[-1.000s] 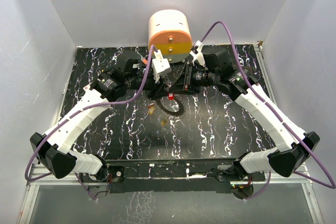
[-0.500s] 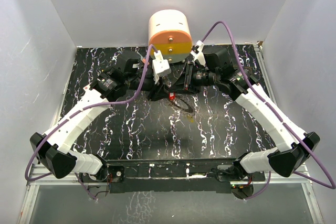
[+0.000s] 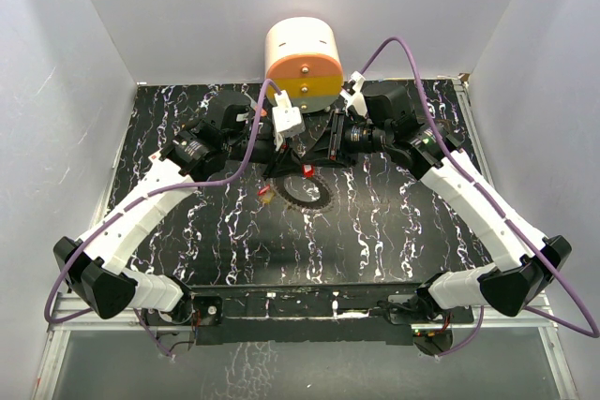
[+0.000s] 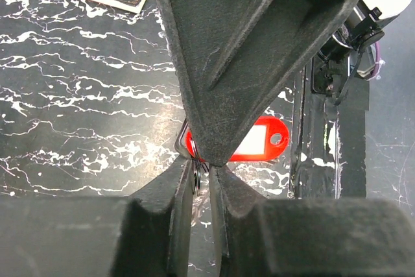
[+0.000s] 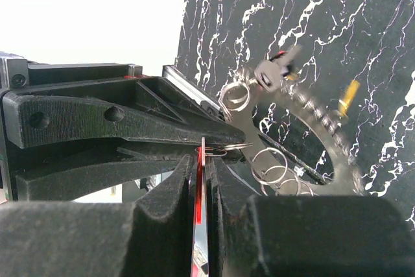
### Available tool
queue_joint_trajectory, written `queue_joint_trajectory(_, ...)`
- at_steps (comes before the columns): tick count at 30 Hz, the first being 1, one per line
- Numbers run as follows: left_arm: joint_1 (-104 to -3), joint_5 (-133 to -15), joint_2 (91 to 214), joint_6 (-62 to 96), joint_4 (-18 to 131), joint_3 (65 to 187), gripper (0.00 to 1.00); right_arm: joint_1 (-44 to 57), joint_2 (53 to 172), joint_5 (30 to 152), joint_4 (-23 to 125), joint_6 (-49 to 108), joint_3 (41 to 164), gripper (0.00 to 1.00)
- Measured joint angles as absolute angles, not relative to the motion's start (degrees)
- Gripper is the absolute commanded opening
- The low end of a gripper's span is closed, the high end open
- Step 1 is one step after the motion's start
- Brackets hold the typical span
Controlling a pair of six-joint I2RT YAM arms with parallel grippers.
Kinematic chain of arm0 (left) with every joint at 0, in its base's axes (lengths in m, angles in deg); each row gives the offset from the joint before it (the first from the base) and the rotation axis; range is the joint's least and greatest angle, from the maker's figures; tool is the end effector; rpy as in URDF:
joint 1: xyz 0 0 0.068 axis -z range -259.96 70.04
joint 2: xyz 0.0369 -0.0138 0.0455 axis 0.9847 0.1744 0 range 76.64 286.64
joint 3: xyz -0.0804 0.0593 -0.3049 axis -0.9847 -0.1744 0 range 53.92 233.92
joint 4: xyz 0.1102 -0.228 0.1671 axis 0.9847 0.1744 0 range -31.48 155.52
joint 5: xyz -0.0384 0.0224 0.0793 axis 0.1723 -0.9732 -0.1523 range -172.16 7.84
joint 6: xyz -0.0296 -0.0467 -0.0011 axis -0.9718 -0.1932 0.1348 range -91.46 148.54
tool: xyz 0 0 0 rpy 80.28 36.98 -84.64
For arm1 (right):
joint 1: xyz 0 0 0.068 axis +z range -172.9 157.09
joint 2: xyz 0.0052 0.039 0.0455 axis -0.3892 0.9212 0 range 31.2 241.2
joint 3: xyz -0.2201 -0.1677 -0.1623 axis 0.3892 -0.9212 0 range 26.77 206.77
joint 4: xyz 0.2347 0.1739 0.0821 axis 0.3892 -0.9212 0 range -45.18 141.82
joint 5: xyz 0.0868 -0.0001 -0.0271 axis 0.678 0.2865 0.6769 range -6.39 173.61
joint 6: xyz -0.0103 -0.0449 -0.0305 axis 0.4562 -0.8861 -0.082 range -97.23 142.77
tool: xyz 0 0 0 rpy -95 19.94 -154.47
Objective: Put the keys on the keyring
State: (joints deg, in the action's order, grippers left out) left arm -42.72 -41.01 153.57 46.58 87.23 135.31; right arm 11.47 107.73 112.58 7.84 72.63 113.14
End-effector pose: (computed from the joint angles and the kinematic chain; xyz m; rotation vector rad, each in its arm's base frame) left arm 0.2447 -0.2172 0.4590 1.3186 1.5022 -0.9283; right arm 0.2458 0.1903 0.4667 -0.0024 2.4293 1.3166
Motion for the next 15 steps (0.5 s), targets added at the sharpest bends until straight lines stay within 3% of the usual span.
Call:
queue_joint_trajectory(6, -42.72, -41.39, 153.57, 46.58, 87.20, 135.31, 0.00, 11.49, 107.67, 112.84, 7.79, 72.68, 113.14, 0.08)
queue_joint_trajectory(15, -42.72, -41.36, 153.57, 46.76, 87.20, 135.31, 0.00, 11.49, 107.62, 113.06, 7.75, 72.68, 113.14, 0.08)
